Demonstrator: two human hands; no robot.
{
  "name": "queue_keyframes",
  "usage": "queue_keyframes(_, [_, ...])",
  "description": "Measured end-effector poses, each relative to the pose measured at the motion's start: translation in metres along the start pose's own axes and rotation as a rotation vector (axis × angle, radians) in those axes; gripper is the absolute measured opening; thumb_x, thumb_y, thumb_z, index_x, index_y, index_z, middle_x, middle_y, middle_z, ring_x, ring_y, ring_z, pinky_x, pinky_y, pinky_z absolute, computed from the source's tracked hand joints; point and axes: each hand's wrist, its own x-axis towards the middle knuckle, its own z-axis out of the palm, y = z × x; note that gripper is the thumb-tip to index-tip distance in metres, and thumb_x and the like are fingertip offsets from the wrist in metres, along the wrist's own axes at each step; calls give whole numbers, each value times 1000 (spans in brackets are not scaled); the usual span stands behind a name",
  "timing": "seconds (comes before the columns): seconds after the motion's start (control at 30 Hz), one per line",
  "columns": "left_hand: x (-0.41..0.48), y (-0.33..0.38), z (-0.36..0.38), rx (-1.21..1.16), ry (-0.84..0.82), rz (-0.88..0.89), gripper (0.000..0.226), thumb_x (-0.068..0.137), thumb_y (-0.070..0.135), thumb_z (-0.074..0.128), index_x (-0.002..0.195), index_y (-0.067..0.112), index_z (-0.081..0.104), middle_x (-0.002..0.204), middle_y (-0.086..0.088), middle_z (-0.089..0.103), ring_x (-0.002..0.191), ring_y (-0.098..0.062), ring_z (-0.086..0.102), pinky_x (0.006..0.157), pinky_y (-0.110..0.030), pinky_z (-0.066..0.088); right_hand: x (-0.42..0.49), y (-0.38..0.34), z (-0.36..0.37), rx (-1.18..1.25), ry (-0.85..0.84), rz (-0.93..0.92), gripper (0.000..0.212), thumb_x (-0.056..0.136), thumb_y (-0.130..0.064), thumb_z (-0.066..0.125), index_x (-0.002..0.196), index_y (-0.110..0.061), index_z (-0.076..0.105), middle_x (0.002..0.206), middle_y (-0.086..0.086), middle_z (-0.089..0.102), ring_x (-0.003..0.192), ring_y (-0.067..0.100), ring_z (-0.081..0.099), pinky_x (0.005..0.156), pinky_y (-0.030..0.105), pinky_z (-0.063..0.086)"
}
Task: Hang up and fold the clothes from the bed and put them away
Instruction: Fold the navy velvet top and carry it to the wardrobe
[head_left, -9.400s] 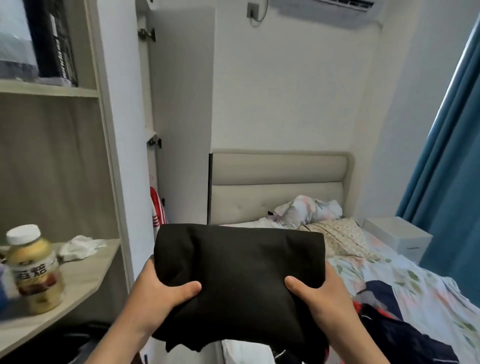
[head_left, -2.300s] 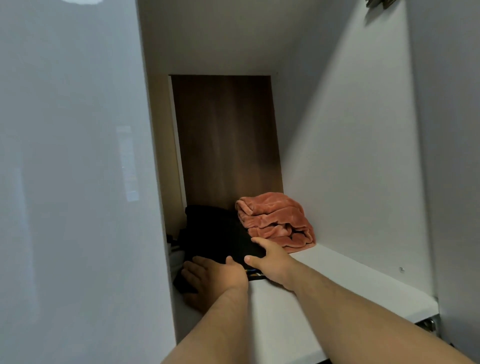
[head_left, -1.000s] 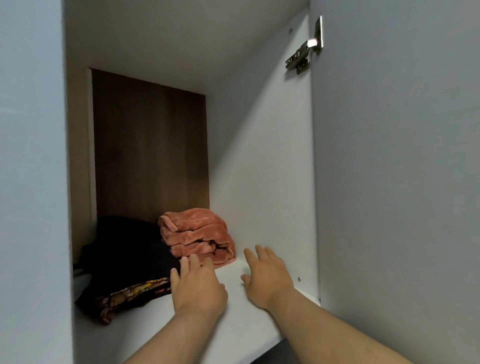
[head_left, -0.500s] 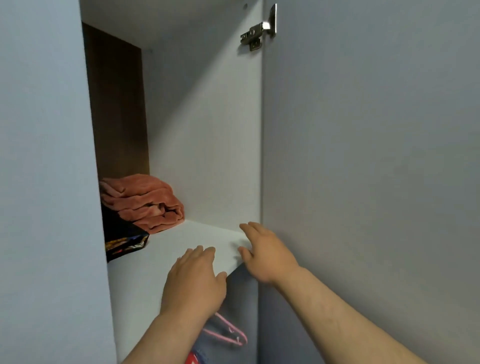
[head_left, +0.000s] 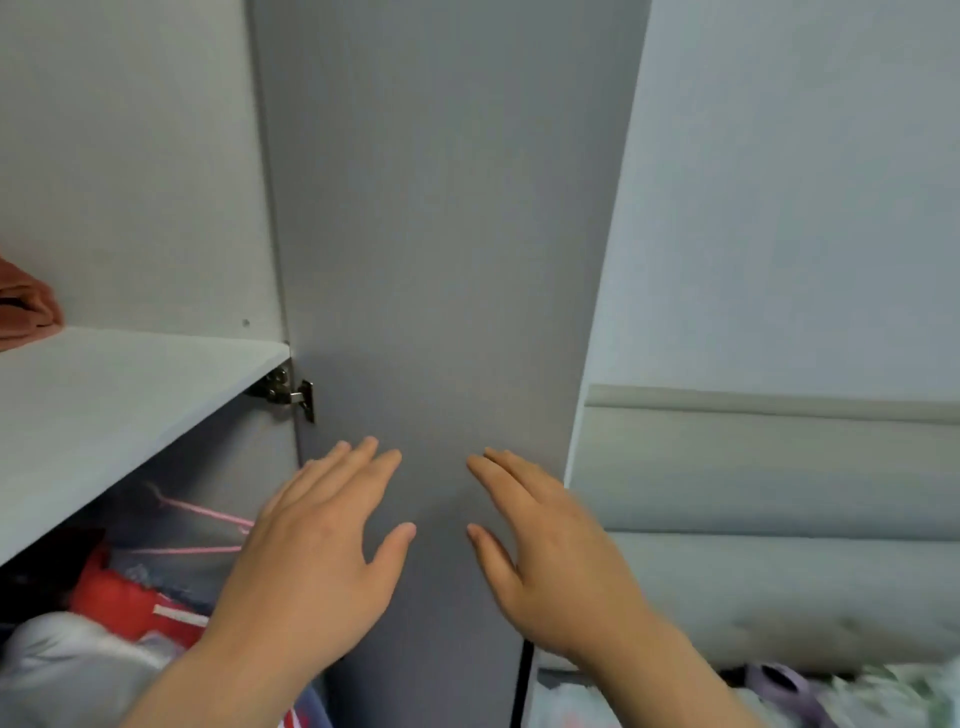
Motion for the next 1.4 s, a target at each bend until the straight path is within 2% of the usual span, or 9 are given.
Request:
queue_keyframes(0.13, [-17, 43, 21, -104, -13, 265, 56, 83, 43, 52, 128, 13, 66, 136, -3, 61, 124, -23, 57, 102, -33, 44, -63, 29, -23, -33, 90, 148, 43, 94, -34, 50, 133, -19, 57, 136, -3, 59, 124, 10, 51, 104, 11, 32])
queue_keyframes(0.3, [-25, 97, 65, -222, -97, 552, 52, 82, 41, 53, 123, 14, 69, 135, -2, 62, 123, -21, 60, 95, -38, 43, -135, 73, -39, -136, 171, 465, 45, 91, -26, 62, 135, -17, 59, 145, 1, 54, 136, 14, 43, 107, 26, 35])
queue_keyframes(0.4, [-21, 123, 92, -219, -210, 691, 53, 81, 43, 49, 122, 16, 70, 131, -1, 65, 121, -23, 61, 96, -40, 47, -170, 92, -47, -185, 187, 638, 46, 95, -30, 61, 140, -21, 54, 151, -4, 46, 141, 8, 32, 107, 24, 29])
queue_keyframes(0.5, [-11, 143, 115, -209, -267, 803, 55, 80, 44, 47, 120, 15, 71, 127, -3, 67, 118, -27, 64, 94, -34, 39, -202, 106, -51, -222, 191, 789, 48, 98, -35, 56, 145, -28, 46, 153, -20, 32, 145, 0, 22, 108, 10, 17])
queue_keyframes(0.63, [0, 165, 144, -266, -293, 891, 56, 78, 44, 48, 118, 13, 72, 125, -6, 68, 119, -24, 61, 90, -33, 39, -232, 113, -56, -248, 187, 906, 52, 99, -35, 56, 148, -31, 41, 141, -40, 11, 130, -30, 3, 96, -10, 2])
queue_keyframes(0.8, [12, 197, 177, -347, -341, 955, 57, 79, 44, 48, 117, 10, 72, 124, -9, 68, 113, -31, 66, 92, -40, 44, -256, 111, -74, -319, 144, 1058, 55, 100, -46, 47, 151, -40, 28, 159, -24, 14, 143, -2, 12, 107, 4, 9])
queue_keyframes(1.03, [17, 256, 209, -393, -473, 1083, 61, 80, 48, 46, 119, 9, 70, 126, -10, 67, 113, -32, 66, 90, -50, 53, -296, 103, -111, -359, 216, 1281, 58, 100, -46, 47, 152, -40, 24, 162, -18, 12, 147, 3, 12, 106, 7, 3])
queue_keyframes(1.27, [-7, 338, 232, -490, -555, 1308, 73, 89, 68, 34, 124, 14, 69, 129, -6, 66, 117, -30, 63, 93, -49, 51, -351, 68, -128, -421, 325, 1560, 58, 101, -47, 44, 154, -38, 20, 163, -15, 11, 148, 11, 17, 117, 28, 21])
queue_keyframes(1.4, [-30, 377, 243, -565, -639, 1389, 56, 83, 45, 60, 129, 14, 65, 135, -6, 62, 123, -30, 59, 100, -45, 44, -384, 32, -132, -473, 379, 1756, 61, 102, -46, 43, 157, -34, 17, 165, -14, 7, 151, 10, 10, 120, 30, 18])
